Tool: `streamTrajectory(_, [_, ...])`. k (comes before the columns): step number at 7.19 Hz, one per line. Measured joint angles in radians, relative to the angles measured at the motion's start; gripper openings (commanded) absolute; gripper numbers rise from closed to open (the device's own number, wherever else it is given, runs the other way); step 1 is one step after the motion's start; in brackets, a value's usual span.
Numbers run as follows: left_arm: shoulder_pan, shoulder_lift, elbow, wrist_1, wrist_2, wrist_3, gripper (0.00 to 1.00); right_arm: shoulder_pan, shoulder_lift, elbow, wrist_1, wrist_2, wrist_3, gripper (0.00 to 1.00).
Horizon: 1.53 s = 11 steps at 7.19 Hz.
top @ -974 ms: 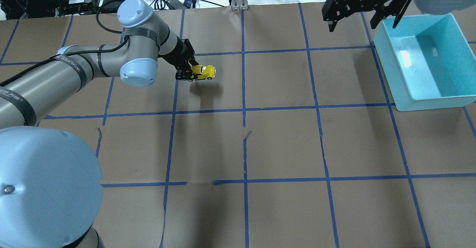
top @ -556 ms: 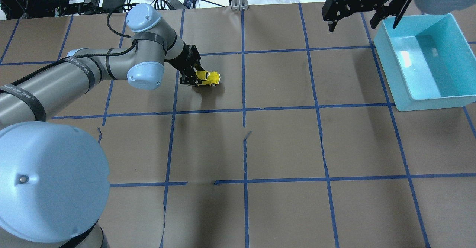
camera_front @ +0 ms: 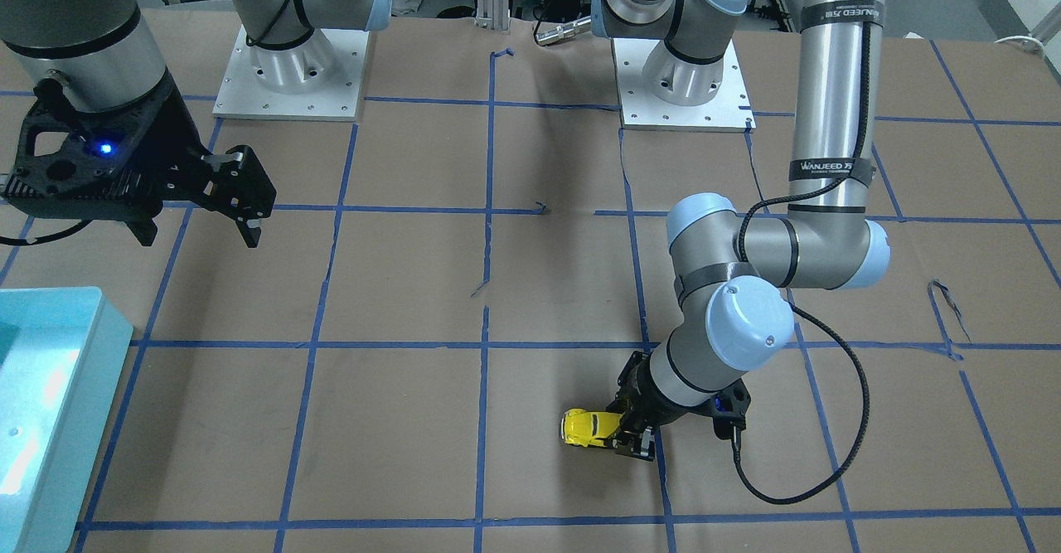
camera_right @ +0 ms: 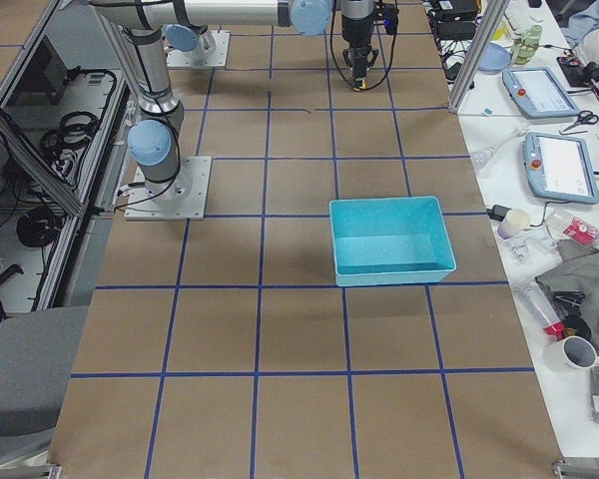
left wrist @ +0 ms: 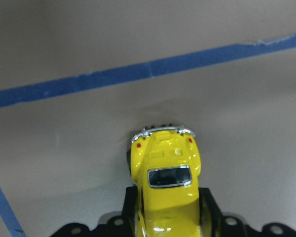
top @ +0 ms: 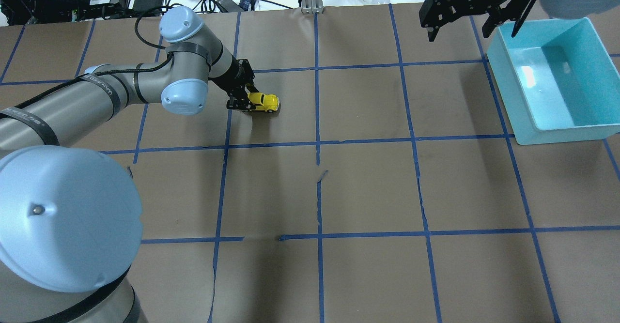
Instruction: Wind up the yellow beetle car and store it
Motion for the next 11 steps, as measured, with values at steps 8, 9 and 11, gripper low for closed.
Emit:
streamTrajectory(8, [0.147,0.005,-0.002,-0.004,0.039,0.153,0.00,0.000,0.005,0.001,0.000,0.001,0.000,1.00])
streamTrajectory(9, [0.173,0.007,-0.005,-0.004,0.052,0.187,0.00,0.000,0.005,0.001,0.000,0.001,0.000,1.00])
streamTrajectory(11, [0.226,0.013,-0.013,-0.006,0.063,0.236,0.00,0.001,0.006,0.002,0.000,0.003,0.000,1.00])
